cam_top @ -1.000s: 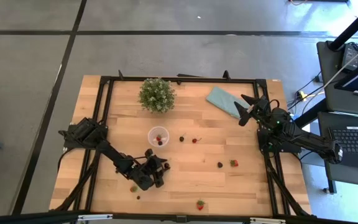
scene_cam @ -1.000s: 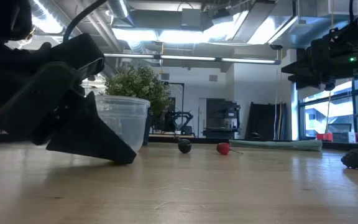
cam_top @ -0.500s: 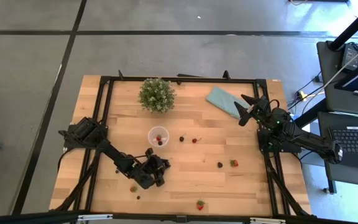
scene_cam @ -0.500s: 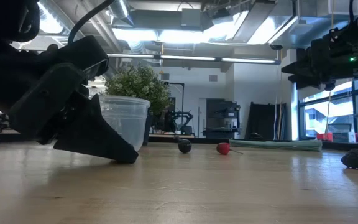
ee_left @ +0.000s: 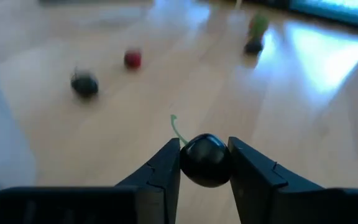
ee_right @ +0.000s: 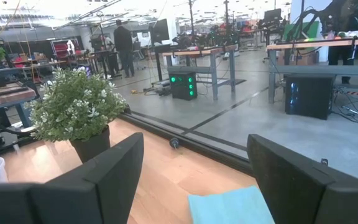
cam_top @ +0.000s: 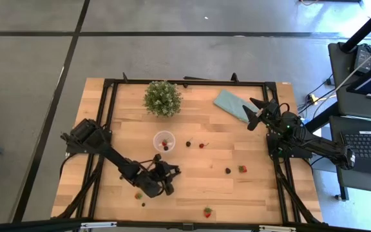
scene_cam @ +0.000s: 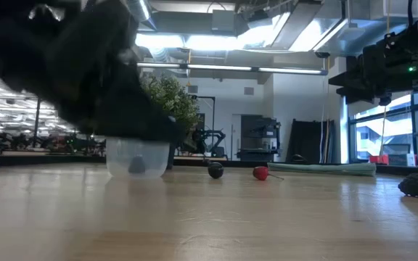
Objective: Pick and placing Produce into tupperware
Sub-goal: Put the black cherry into the transparent container, then put the red strawberry into the transparent container
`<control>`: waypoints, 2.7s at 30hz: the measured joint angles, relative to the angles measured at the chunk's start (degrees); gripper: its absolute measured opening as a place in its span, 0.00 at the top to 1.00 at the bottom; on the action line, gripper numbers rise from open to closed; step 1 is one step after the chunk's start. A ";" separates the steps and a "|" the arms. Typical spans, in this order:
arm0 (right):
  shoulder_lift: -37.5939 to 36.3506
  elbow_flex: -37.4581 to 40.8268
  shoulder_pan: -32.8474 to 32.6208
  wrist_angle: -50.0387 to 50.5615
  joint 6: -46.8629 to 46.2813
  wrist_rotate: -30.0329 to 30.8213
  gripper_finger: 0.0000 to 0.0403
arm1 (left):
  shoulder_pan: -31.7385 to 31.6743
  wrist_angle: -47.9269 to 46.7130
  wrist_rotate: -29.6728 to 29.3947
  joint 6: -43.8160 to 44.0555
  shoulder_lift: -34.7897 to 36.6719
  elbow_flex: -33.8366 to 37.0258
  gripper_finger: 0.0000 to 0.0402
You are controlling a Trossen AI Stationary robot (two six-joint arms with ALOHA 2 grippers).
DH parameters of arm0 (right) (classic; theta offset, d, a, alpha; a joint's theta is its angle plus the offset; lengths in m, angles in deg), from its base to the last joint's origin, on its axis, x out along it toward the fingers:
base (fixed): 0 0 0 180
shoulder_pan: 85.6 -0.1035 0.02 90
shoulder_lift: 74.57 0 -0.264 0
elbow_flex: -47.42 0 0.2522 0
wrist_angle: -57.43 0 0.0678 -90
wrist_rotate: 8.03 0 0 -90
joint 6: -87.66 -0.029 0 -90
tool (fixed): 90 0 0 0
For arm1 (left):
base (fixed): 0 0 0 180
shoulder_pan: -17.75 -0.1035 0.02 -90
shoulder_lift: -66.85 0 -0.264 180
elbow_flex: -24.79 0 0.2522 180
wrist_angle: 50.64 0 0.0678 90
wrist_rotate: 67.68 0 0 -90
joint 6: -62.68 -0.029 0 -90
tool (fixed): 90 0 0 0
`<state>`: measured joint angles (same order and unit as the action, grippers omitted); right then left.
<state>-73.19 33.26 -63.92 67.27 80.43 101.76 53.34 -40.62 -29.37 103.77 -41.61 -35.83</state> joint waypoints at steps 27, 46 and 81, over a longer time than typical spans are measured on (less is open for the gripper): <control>-0.02 -0.01 -0.02 -0.02 0.20 0.00 0.29 | -17.89 -49.98 25.34 0.86 37.79 -0.28 0.74; 0.00 -0.01 0.00 -0.02 0.07 0.00 0.29 | -31.01 -50.28 45.43 3.79 34.83 -0.29 0.72; -0.02 -0.01 0.00 -0.02 0.20 0.02 0.29 | -31.10 -49.82 45.61 -14.50 36.16 -11.09 0.62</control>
<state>-73.21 33.26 -63.91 67.25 80.63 101.78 22.24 -90.43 16.24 89.27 -5.45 -46.92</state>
